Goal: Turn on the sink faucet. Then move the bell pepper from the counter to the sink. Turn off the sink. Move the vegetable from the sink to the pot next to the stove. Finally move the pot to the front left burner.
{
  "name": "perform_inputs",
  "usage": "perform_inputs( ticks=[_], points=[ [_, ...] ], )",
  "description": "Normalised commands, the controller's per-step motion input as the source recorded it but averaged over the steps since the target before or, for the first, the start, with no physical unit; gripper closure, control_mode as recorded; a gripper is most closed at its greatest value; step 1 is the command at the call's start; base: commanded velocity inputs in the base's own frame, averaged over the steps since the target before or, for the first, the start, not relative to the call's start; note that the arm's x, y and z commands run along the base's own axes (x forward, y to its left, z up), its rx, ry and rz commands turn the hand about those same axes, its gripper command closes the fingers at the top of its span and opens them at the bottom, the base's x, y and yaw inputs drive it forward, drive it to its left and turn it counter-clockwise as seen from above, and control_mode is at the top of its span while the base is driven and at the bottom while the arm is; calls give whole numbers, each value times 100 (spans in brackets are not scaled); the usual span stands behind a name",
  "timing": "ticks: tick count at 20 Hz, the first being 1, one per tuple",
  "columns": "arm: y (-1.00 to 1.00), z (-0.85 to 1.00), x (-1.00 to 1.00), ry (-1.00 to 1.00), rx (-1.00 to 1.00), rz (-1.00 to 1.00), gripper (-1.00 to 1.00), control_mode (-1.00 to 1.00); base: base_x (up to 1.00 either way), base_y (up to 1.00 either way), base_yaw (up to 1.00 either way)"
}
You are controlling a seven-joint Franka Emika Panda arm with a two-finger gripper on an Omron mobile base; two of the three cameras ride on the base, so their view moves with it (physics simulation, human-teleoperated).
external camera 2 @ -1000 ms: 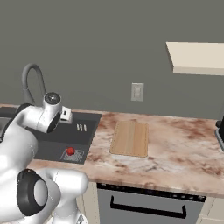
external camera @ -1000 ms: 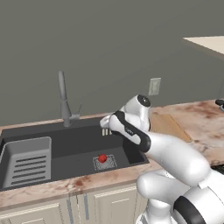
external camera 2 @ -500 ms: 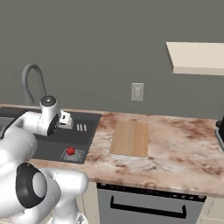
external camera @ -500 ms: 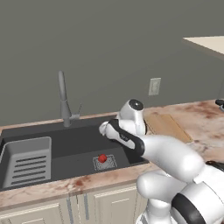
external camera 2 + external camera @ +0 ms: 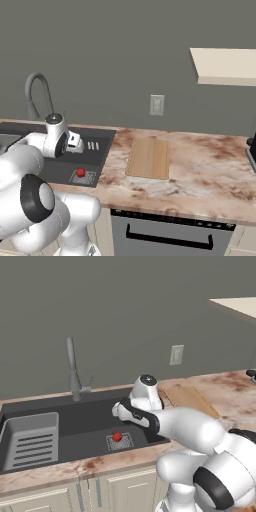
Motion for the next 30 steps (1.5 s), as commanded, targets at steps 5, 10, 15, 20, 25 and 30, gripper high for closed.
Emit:
perform_inputs(
  ticks=[5, 10, 15, 20, 25, 30],
  points=[
    [-1, -33, 0, 5, -3, 0, -100, -100, 0, 0, 0],
    [-8, -25, -7, 2, 0, 0, -100, -100, 0, 0, 0],
    [-2, -26, -3, 1, 0, 0, -100, -100, 0, 0, 0],
    [0, -35, 0, 0, -4, 0, -100, -100, 0, 0, 0],
    [0, -31, 6, 0, -5, 0, -100, -100, 0, 0, 0],
    [5, -15, 12, 0, -4, 0, -100, -100, 0, 0, 0]
  ],
)
